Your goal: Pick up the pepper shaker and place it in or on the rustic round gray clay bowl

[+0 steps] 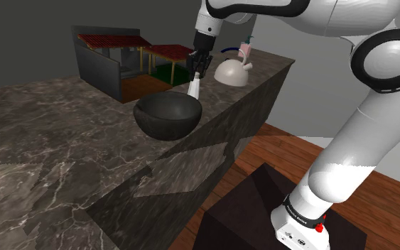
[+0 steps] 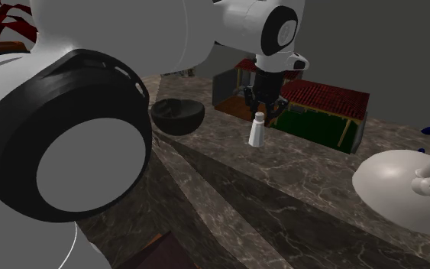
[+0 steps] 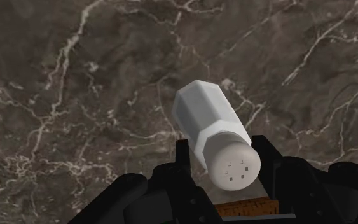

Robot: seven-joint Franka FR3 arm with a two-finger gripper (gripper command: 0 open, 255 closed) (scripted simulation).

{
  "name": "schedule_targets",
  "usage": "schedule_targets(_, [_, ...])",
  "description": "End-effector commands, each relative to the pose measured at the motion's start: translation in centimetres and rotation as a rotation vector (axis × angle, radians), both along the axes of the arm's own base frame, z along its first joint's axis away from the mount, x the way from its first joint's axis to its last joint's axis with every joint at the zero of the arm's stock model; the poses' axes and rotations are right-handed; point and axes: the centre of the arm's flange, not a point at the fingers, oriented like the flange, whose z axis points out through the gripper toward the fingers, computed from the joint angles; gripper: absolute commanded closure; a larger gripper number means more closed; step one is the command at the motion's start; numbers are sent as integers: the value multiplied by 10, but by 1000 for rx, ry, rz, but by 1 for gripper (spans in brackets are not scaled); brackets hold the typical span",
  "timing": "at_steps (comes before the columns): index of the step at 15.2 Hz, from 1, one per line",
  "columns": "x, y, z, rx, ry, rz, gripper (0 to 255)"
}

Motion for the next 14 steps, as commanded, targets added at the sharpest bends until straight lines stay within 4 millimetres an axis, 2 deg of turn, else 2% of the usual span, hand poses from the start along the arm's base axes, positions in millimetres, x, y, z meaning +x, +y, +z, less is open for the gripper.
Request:
schedule_targets(1, [0,0,-1,0,1,0,255])
schedule_targets(4, [0,0,-1,0,1,0,255])
schedule_targets(14, [0,0,52,0,1,0,255])
